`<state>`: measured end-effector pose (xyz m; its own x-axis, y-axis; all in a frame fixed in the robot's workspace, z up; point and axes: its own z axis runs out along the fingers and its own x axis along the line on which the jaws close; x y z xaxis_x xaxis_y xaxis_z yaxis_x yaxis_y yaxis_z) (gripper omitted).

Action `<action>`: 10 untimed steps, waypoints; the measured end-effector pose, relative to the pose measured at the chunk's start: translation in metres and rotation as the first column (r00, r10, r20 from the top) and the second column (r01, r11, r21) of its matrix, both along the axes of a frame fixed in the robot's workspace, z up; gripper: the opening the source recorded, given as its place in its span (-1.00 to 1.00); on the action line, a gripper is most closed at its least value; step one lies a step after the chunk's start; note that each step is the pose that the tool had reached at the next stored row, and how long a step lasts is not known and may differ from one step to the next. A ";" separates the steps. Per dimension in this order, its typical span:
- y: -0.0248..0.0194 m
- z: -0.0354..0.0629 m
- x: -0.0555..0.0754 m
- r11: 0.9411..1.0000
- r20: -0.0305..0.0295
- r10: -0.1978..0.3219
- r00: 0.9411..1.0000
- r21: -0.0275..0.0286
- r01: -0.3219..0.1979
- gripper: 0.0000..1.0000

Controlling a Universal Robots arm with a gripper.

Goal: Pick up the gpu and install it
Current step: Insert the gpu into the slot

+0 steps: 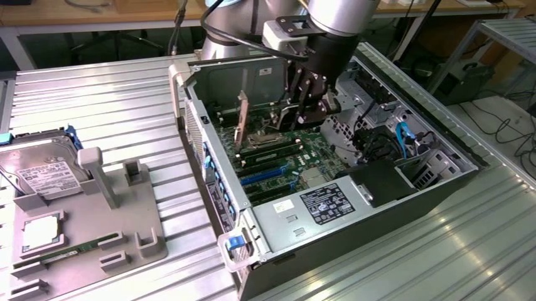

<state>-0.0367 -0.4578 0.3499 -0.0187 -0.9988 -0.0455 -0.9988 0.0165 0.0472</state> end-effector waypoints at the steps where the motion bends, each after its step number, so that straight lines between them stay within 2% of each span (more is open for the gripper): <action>1: 0.0002 -0.0008 -0.001 1.000 0.000 0.000 1.000 0.000 0.000 -0.44; 6: 0.0008 -0.0105 -0.009 1.000 0.000 0.019 1.000 0.000 -0.019 -0.44; 10: 0.0014 -0.0179 -0.009 0.998 0.000 0.065 0.998 0.000 -0.065 -0.44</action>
<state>-0.0460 -0.4564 0.3320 0.0466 -0.9979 -0.0457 -0.9977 -0.0487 0.0469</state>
